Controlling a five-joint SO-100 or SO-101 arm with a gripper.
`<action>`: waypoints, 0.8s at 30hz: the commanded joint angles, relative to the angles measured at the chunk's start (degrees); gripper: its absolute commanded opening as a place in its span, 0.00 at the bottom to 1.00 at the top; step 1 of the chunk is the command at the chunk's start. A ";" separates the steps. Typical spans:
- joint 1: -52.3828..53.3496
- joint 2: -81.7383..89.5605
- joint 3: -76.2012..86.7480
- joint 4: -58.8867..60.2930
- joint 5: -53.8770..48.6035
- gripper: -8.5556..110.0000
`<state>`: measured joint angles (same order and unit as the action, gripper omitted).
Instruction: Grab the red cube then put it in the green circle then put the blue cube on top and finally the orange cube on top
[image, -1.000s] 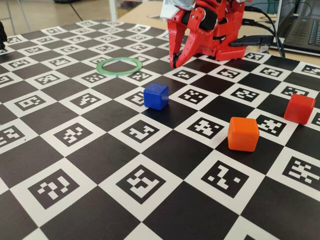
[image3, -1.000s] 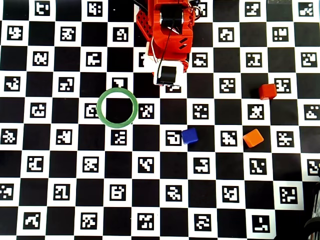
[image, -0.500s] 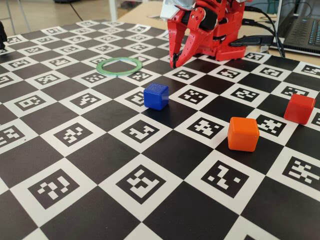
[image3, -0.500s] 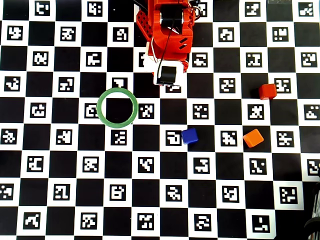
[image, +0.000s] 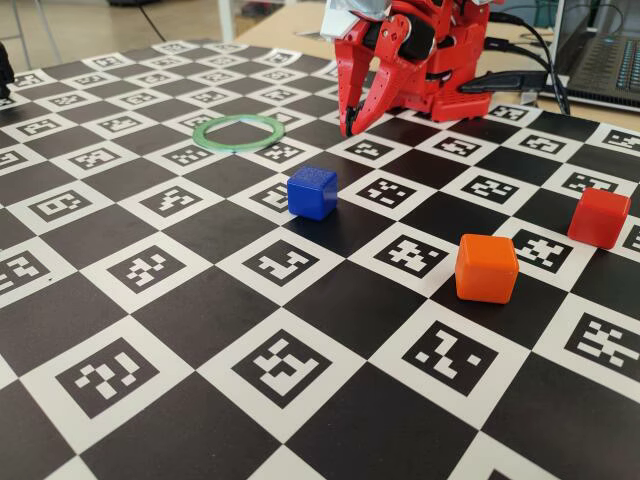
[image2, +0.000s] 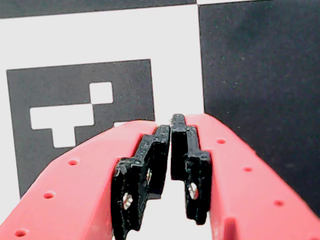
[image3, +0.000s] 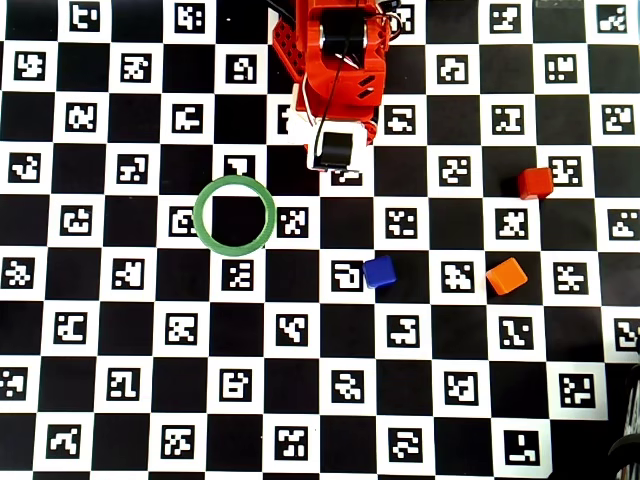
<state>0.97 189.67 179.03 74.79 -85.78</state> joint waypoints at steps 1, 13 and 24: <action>0.35 2.81 2.55 3.69 -0.44 0.02; 0.35 2.81 2.55 3.69 -0.44 0.02; -0.26 2.81 2.55 3.69 -0.44 0.02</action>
<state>0.88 189.67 179.03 74.79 -85.78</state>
